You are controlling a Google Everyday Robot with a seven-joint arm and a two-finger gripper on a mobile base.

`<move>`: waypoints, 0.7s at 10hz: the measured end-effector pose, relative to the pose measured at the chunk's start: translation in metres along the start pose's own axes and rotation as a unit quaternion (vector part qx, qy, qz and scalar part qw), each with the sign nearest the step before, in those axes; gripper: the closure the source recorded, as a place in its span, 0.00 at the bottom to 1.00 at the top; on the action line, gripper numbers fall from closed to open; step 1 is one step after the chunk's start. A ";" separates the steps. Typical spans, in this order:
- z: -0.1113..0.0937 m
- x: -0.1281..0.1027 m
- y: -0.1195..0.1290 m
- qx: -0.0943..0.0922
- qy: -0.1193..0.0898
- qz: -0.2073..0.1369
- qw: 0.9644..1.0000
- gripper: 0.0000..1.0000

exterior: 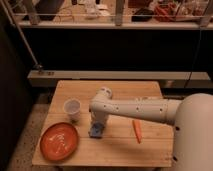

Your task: Wipe the white sponge on the table

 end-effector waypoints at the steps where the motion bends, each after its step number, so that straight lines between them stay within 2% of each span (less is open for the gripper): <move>1: -0.001 0.008 0.018 -0.003 0.004 0.015 1.000 0.68; 4: -0.011 0.018 0.090 -0.018 0.016 0.065 0.998 0.68; 5: -0.017 0.017 0.119 -0.023 0.020 0.085 0.996 0.68; 7: -0.028 -0.001 0.150 -0.032 0.021 0.104 0.994 0.68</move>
